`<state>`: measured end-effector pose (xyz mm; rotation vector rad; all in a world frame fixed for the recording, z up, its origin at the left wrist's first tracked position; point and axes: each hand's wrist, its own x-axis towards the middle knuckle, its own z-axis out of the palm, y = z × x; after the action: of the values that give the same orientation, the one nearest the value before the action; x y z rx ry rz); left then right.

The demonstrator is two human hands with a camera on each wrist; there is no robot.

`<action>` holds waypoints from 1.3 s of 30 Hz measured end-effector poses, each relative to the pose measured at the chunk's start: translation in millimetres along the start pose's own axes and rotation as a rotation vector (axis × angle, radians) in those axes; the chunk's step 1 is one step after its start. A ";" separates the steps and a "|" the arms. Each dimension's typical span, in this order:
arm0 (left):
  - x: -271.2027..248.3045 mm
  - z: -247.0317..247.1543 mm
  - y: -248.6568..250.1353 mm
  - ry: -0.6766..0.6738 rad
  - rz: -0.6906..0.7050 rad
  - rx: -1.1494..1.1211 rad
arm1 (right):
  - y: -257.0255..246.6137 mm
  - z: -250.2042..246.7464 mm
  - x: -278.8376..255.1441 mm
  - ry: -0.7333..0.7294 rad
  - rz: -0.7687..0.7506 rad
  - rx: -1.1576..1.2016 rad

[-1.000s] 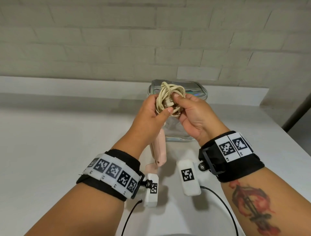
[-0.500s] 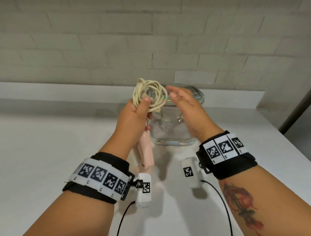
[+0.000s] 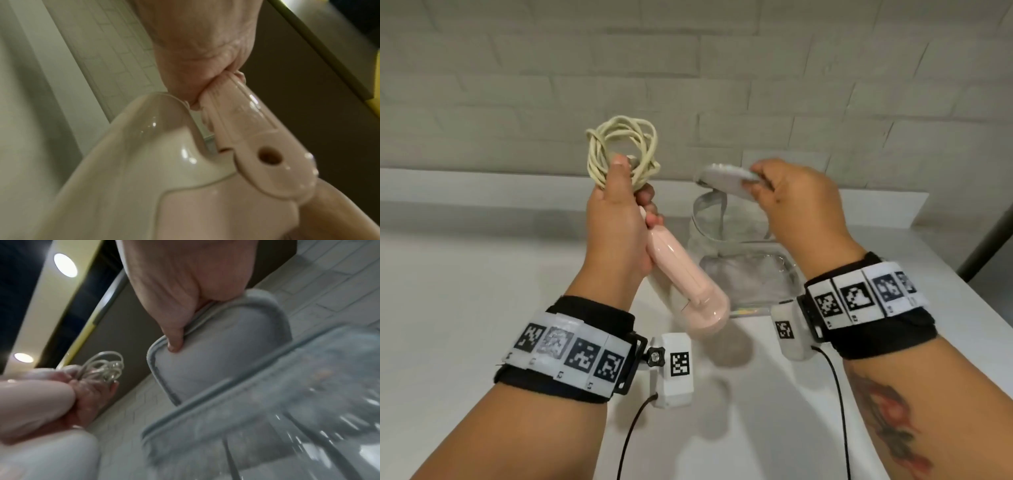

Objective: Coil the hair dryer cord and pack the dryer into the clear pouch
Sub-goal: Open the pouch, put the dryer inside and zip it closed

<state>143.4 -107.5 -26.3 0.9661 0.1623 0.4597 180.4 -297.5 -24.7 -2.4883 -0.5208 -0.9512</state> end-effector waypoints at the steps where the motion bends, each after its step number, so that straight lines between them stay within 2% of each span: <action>1: -0.7 5.2 4.2 0.013 0.004 -0.051 | -3.9 -10.1 4.2 0.040 0.014 0.050; 6: 1.5 42.1 27.3 0.060 0.095 -0.245 | -9.6 -23.7 14.5 0.047 0.069 0.172; 10: -2.2 69.8 48.7 -0.008 0.226 -0.285 | -5.1 -24.9 15.6 0.049 0.148 0.225; 14: -5.5 84.6 66.3 -0.081 0.418 -0.275 | -2.9 -30.9 17.1 0.026 0.211 0.313; 17: -6.9 87.8 50.6 -0.101 0.532 -0.141 | -4.3 -33.3 18.0 0.036 0.256 0.352; 22: -2.5 79.1 -4.5 -0.192 0.707 0.201 | -8.5 -33.5 19.2 0.080 0.278 0.409; 26: 7.4 60.8 -44.2 -0.398 0.854 0.614 | -5.5 -31.9 19.8 0.118 0.274 0.380; 29: 16.7 41.1 -62.4 -0.549 0.861 0.897 | -1.1 -32.1 17.7 0.103 0.322 0.398; 34: 21.8 39.7 -70.6 -0.789 0.723 1.398 | -10.7 -26.1 18.5 0.084 0.270 0.345; 39: 18.1 80.5 -80.5 -0.819 0.416 1.942 | -27.9 -19.8 14.0 0.039 0.147 0.273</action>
<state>210.8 -198.9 -45.7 3.0392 -0.4772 0.1074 166.1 -281.5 5.3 -2.2254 -0.4181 -0.8106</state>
